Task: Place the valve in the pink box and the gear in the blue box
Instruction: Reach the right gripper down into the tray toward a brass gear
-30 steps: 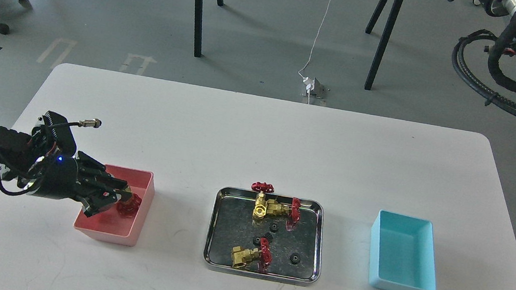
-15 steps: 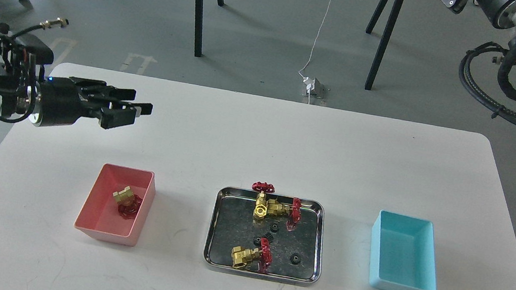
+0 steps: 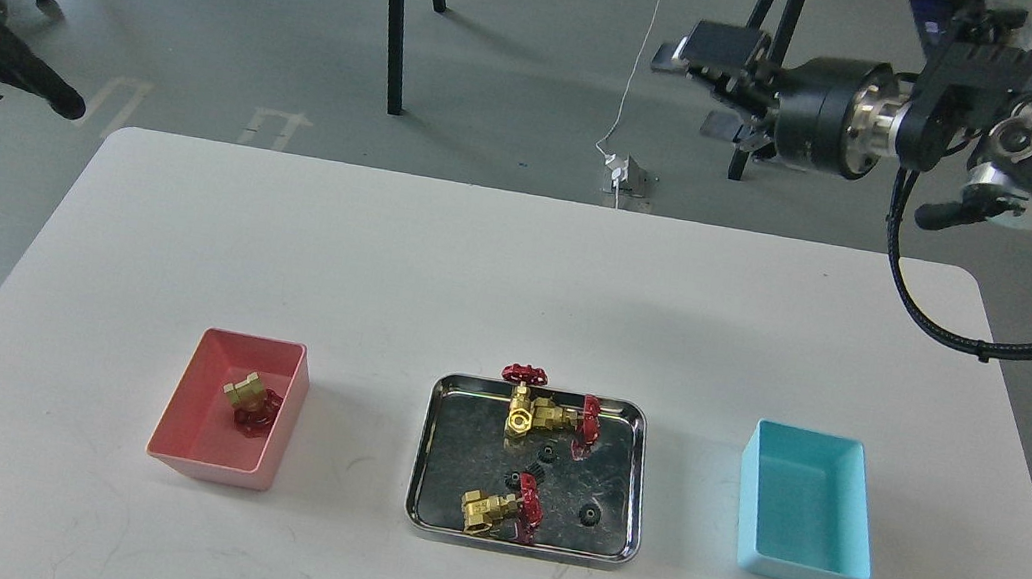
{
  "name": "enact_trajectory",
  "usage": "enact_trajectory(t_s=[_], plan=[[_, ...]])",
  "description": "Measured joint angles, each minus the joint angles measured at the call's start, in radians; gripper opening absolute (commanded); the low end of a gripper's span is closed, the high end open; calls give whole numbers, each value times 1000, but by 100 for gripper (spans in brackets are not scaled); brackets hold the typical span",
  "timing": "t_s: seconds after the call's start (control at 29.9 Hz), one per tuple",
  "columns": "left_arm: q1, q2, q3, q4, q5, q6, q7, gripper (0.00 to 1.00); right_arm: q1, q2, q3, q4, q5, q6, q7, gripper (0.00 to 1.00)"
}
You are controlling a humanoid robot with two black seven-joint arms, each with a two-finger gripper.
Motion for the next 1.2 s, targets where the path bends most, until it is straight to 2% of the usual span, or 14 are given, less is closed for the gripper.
enact_trajectory(t_s=[0.13,0.27,0.33,0.4,0.54,0.87,1.2], plan=[[7,-70,-11,14,-15,1,0,63,60,-14,-239,225,-195,11,4,100],[32,-124,-15,17,-16,11,0,63,167,-11,-487,375,-301,11,9,97],[37,-141,-17,16,-16,23,0,63,210,-1,-581,414,-348,11,11,90],[43,-153,-18,16,-17,32,0,63,226,13,-633,430,-391,11,12,76],[59,-170,-18,15,-18,38,0,63,224,59,-686,435,-451,11,13,61],[102,-223,-22,15,-19,61,0,64,153,231,-766,324,-465,11,10,49],[135,-227,-52,15,-18,57,0,64,101,354,-768,210,-466,11,4,47]])
